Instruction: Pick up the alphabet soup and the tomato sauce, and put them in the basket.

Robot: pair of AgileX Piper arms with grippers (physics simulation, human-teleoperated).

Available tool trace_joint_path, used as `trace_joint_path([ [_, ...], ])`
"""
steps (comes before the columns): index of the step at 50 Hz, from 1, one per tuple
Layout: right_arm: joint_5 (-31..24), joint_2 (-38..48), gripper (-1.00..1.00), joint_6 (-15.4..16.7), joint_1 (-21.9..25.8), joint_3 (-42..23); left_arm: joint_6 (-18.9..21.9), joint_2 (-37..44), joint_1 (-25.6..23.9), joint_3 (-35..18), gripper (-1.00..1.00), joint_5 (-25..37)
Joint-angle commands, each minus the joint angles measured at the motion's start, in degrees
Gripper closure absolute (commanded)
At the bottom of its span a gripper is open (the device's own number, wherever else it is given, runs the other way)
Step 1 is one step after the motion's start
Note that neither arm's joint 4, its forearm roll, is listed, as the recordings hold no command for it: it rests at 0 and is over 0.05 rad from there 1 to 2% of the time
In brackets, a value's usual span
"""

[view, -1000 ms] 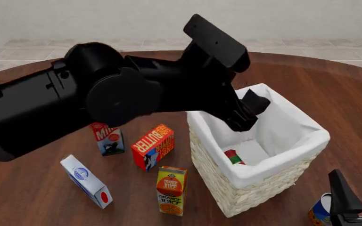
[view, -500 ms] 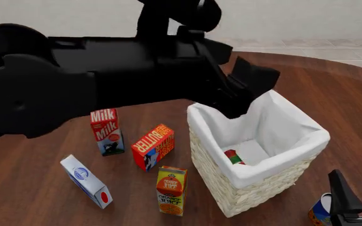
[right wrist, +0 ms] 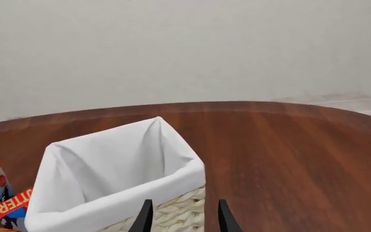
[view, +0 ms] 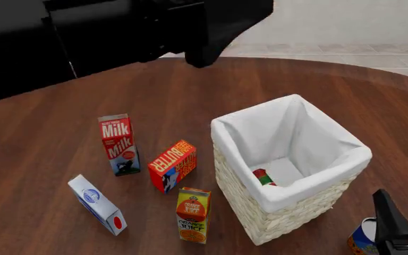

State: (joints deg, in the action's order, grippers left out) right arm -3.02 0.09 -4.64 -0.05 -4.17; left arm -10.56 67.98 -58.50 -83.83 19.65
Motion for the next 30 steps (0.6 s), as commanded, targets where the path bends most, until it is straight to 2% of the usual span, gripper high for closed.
trace_joint_path([
  [1, -5.25, 0.1, -1.0, -0.59, 0.67, -5.18, -2.53, -4.67, 2.7, 1.48, -1.0, -2.93],
  [5, -8.78, 0.25, -1.0, 0.27, 1.62, -9.16, -4.2, -6.2, 3.47, 3.44, -1.0, -4.51],
  [8, -9.43, 2.41, -1.0, 0.69, 2.6, -11.7, -4.44, -6.04, 4.18, 4.42, -1.0, -5.5],
  [12, -10.65, 5.13, -1.0, 3.16, 3.4, -15.64, -4.83, -6.53, 3.88, 5.37, -1.0, -6.41],
  [17, -11.24, 5.96, -1.0, 3.09, 3.57, -17.0, -5.03, -6.55, 3.85, 5.67, -1.0, -6.65],
  [18, -13.74, 8.29, -1.0, 4.03, 4.0, -21.88, -5.47, -6.87, 3.74, 6.26, -1.0, -7.13],
  [19, -13.78, 8.31, -1.0, 4.03, 4.0, -21.94, -5.47, -6.87, 3.74, 6.28, -1.0, -7.14],
  [20, -14.84, 8.98, -1.0, 5.48, 4.3, -23.79, -5.62, -7.02, 3.66, 6.37, -1.0, -7.24],
  [21, -14.86, 8.99, -1.0, 5.48, 4.3, -23.81, -5.62, -7.02, 3.66, 6.37, -1.0, -7.24],
  [22, -15.5, 10.09, -1.0, 7.75, 4.34, -24.89, -5.72, -7.06, 3.57, 6.2, -1.0, -7.21],
  [24, -15.91, 10.43, -1.0, 7.61, 5.04, -25.53, -5.75, -7.07, 3.55, 6.02, -1.0, -7.19],
  [25, -16.67, 11.92, -1.0, 5.91, 5.09, -26.66, -5.88, -7.01, 3.57, 5.65, -1.0, -7.09],
  [30, -18.36, 14.47, -1.0, 8.78, 4.28, -28.38, -5.96, -7.14, 3.37, 4.97, -1.0, -6.92],
])
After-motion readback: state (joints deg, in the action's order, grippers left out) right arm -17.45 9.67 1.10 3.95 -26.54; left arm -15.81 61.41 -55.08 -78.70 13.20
